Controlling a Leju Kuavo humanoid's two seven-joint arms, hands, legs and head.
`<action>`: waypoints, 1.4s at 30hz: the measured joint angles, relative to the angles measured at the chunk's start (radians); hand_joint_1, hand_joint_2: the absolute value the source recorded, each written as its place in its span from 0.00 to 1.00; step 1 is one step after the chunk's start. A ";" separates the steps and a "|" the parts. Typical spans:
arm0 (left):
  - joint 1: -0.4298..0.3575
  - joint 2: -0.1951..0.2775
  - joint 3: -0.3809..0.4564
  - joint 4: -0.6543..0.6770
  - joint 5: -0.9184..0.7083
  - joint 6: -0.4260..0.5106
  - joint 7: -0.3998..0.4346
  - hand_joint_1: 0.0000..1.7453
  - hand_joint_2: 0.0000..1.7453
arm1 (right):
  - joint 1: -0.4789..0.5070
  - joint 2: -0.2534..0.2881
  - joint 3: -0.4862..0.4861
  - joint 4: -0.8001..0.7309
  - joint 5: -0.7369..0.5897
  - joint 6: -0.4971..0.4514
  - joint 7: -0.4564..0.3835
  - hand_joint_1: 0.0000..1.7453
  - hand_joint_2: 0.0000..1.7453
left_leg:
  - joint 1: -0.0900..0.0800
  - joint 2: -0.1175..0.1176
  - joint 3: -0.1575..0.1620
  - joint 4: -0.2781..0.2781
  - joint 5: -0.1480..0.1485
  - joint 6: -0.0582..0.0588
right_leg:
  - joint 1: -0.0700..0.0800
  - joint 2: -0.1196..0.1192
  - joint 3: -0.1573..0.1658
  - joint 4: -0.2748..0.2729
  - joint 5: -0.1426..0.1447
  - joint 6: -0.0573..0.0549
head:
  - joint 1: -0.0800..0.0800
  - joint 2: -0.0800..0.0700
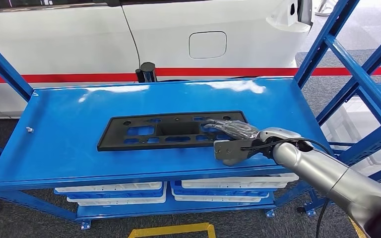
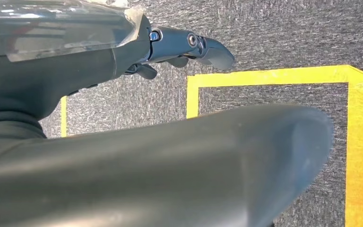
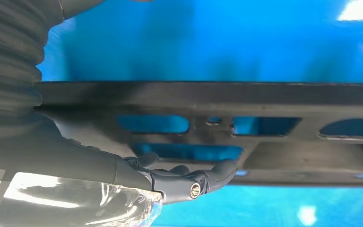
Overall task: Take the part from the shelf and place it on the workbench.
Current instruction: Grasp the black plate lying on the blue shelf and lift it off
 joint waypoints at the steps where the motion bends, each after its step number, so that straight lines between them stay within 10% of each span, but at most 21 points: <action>1: 0.000 0.000 0.000 0.000 0.000 0.000 0.000 0.00 0.00 | 0.003 -0.004 -0.001 0.000 0.000 0.000 0.000 0.00 1.00 | 0.000 0.000 0.000 0.000 0.000 0.000 | 0.000 0.000 0.000 0.000 0.000 0.000 | 0.000 0.000; 25: 0.000 0.000 -0.001 0.000 0.000 0.001 -0.002 0.00 0.00 | 0.045 -0.003 -0.031 0.024 0.080 -0.060 -0.023 0.00 1.00 | 0.000 0.000 0.002 0.000 0.000 0.000 | 0.000 0.000 0.001 0.000 0.000 0.000 | 0.000 0.000; 26: 0.000 0.000 -0.001 0.000 0.000 0.001 -0.003 0.00 0.00 | 0.045 -0.003 -0.031 0.025 0.080 -0.060 -0.023 0.07 1.00 | 0.000 0.000 0.002 0.000 0.000 0.000 | 0.000 0.000 0.001 0.000 0.000 0.000 | 0.000 0.000; 30: 0.000 0.000 -0.001 0.000 -0.001 0.001 -0.003 0.00 0.00 | 0.046 -0.002 -0.032 0.027 0.081 -0.064 -0.025 0.88 1.00 | 0.000 0.000 0.002 0.000 0.000 0.000 | 0.000 0.000 0.001 0.000 0.000 0.000 | 0.000 0.000; 42: 0.000 0.000 -0.009 0.000 -0.016 0.005 -0.002 0.00 0.00 | 0.107 -0.004 -0.112 0.035 0.146 -0.118 -0.050 0.98 1.00 | 0.000 0.000 0.006 0.000 -0.001 0.000 | 0.000 0.000 -0.002 -0.001 -0.001 -0.001 | 0.000 0.000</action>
